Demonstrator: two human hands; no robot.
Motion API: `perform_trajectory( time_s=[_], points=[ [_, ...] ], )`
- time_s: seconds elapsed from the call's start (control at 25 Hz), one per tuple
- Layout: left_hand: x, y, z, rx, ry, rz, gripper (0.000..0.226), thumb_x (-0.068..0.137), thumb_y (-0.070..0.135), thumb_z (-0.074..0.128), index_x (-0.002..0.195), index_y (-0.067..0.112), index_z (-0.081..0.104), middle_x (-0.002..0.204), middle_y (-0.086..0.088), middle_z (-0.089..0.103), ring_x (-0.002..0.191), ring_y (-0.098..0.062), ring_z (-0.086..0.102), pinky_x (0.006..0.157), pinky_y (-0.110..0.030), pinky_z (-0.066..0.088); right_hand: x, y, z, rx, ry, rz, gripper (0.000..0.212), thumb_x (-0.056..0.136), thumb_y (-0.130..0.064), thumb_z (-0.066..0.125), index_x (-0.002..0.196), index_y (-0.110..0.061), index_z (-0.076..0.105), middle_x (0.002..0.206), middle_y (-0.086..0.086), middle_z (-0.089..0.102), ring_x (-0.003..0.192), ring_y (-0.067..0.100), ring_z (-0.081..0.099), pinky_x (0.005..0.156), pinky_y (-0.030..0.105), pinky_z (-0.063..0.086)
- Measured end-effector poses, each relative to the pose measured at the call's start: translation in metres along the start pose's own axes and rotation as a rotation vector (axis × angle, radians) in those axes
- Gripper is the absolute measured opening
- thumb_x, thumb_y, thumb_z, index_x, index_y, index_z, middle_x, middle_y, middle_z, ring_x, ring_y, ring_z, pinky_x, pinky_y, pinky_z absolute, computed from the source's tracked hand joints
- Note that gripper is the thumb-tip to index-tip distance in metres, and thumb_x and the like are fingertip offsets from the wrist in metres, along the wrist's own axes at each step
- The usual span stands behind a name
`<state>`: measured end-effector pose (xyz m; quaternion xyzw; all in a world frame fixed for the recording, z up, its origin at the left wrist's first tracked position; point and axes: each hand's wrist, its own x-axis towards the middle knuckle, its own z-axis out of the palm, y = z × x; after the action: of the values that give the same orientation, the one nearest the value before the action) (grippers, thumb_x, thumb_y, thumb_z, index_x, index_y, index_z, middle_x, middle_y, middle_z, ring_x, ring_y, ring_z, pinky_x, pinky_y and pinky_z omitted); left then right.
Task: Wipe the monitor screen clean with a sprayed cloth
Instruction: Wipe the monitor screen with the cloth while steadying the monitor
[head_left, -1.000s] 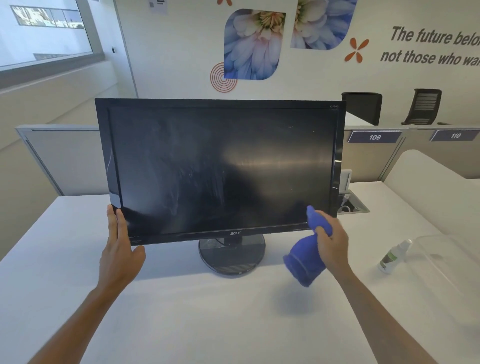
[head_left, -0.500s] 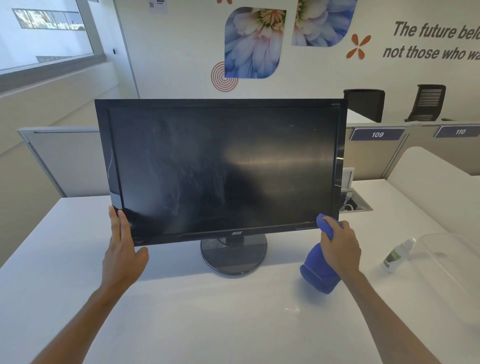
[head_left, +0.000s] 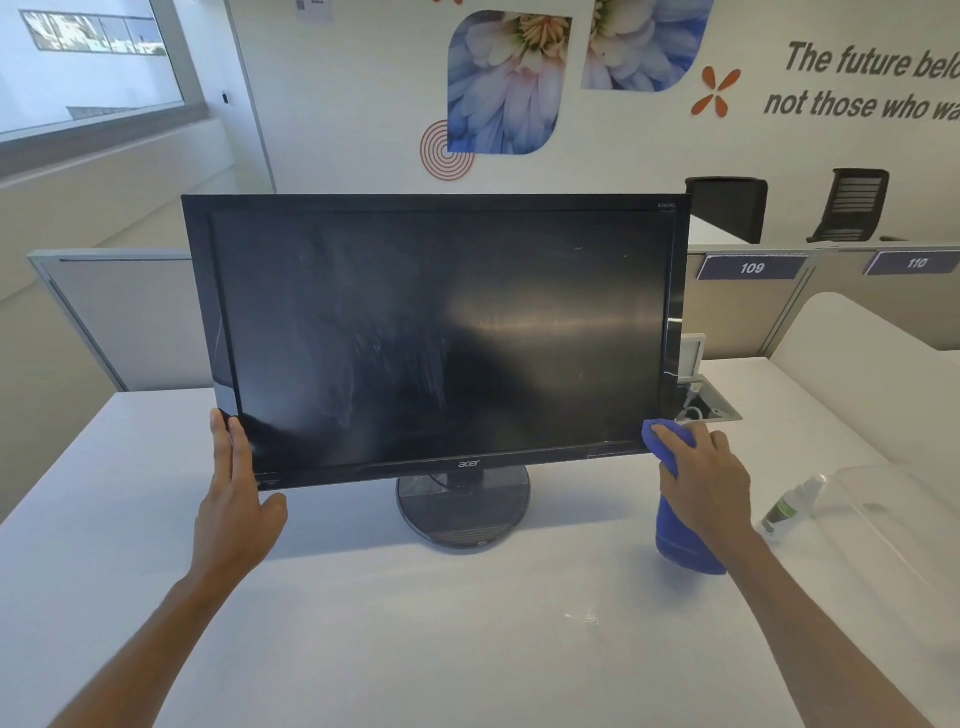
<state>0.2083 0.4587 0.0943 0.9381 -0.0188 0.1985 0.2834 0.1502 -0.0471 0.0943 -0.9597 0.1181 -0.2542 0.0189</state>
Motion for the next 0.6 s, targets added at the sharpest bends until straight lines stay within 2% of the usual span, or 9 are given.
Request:
perform_trajectory(
  time_s=[0.12,0.28,0.4,0.6],
  points=[
    [0.0,0.0,0.0,0.005,-0.008,0.005,0.105,0.076,-0.004,0.067,0.153,0.013,-0.002,0.161,0.006,-0.014,0.071,-0.029,0.053,0.044,-0.019,0.03,-0.003,-0.012,0.002,-0.041,-0.048,0.017,0.05,0.068,-0.01,0.084,0.114,-0.005,0.066,0.099,0.021,0.065,0.078,0.036,0.06,0.057,0.038,0.051],
    [0.0,-0.002,0.002,-0.025,-0.011,-0.009,0.108,0.076,-0.004,0.069,0.153,0.016,-0.004,0.161,0.006,-0.015,0.079,-0.039,0.061,0.047,-0.018,0.032,-0.002,-0.025,-0.002,0.098,-0.147,0.214,0.043,0.09,-0.02,0.063,0.131,-0.012,0.055,0.116,0.015,0.059,0.095,0.029,0.055,0.071,0.035,0.047],
    [0.0,0.0,0.003,-0.029,-0.008,-0.007,0.108,0.076,-0.004,0.069,0.153,0.016,-0.004,0.161,0.006,-0.015,0.081,-0.04,0.061,0.046,-0.018,0.032,-0.004,-0.045,-0.002,0.185,-0.171,0.191,0.041,0.093,-0.023,0.058,0.134,-0.014,0.052,0.118,0.012,0.056,0.098,0.025,0.054,0.075,0.03,0.044],
    [-0.002,-0.006,-0.005,-0.055,-0.034,0.008,0.106,0.076,-0.008,0.063,0.153,0.02,-0.003,0.16,0.012,-0.015,0.093,-0.035,0.059,0.047,-0.019,0.036,-0.013,-0.102,0.006,0.232,-0.155,0.129,0.042,0.091,-0.027,0.063,0.131,-0.015,0.055,0.118,0.01,0.057,0.097,0.024,0.054,0.073,0.025,0.04]
  ],
)
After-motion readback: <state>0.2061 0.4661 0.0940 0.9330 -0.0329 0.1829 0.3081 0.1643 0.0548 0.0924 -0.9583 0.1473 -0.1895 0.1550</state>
